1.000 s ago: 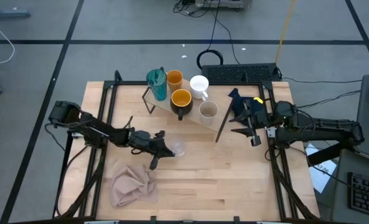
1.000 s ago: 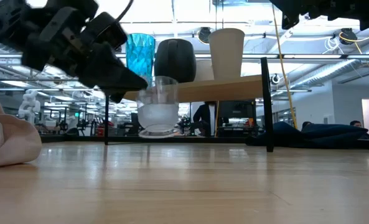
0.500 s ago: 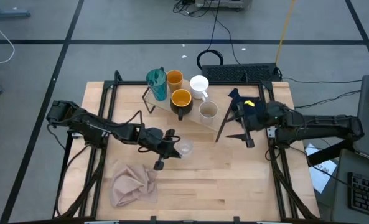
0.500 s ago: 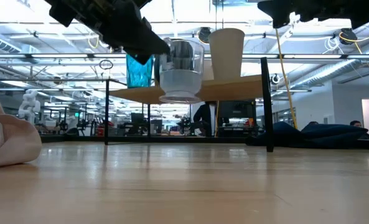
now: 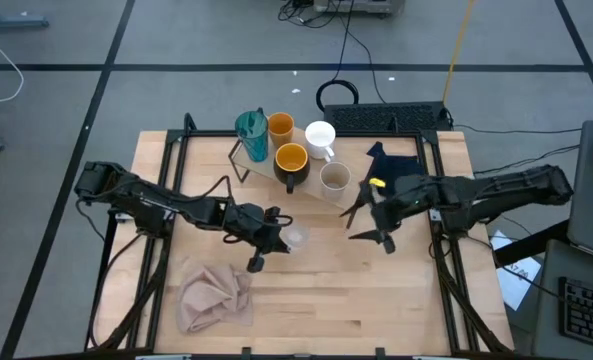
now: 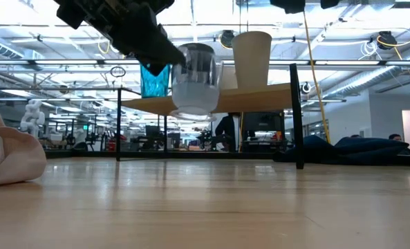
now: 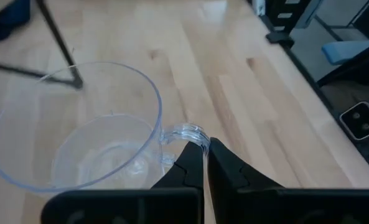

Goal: Stack small to large cups/mugs on shelf
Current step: Put the transparent cup on the shelf

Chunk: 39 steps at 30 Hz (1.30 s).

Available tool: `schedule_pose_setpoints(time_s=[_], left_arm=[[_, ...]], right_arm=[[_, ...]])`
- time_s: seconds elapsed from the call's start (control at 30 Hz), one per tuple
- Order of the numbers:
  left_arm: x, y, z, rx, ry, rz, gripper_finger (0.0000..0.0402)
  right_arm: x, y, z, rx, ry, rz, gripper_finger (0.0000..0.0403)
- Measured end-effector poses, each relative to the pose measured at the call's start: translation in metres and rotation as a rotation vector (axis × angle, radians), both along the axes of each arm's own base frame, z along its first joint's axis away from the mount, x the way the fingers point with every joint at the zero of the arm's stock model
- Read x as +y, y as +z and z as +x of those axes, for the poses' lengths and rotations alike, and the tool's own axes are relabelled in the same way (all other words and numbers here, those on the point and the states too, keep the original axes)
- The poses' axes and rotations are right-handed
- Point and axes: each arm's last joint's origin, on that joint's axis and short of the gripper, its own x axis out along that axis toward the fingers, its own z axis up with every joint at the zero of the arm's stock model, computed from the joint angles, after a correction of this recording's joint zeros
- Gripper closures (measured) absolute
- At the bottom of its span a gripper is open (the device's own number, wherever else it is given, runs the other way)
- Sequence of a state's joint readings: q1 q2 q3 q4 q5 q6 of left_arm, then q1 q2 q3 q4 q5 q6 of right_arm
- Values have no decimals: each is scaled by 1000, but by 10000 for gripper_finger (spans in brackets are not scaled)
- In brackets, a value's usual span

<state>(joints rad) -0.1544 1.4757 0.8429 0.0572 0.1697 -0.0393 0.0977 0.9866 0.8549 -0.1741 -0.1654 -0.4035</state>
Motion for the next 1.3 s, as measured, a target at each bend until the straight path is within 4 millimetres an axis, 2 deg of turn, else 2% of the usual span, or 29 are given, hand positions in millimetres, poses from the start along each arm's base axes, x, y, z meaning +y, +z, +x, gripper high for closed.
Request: schedule_pose_setpoints(time_s=[0.13, 0.43, 0.7, 1.0, 1.17, 1.3], left_arm=[[4, 2, -1, 53, 15, 5, 400], [3, 48, 5, 153, -5, 126, 400], [3, 73, 5, 175, -19, 180, 400], [0, 78, 6, 147, -34, 210, 400], [0, 69, 12, 178, -37, 216, 400], [-1, 63, 16, 188, -40, 219, 400]], right_arm=[[13, 0, 13, 38, -13, -70, 136], [27, -1, 31, 106, -78, -177, 138], [30, -4, 41, 125, -84, -158, 138], [32, -8, 51, 107, -82, -163, 138], [33, 1, 54, 57, -73, -174, 138], [36, 3, 65, 63, -66, -183, 138]])
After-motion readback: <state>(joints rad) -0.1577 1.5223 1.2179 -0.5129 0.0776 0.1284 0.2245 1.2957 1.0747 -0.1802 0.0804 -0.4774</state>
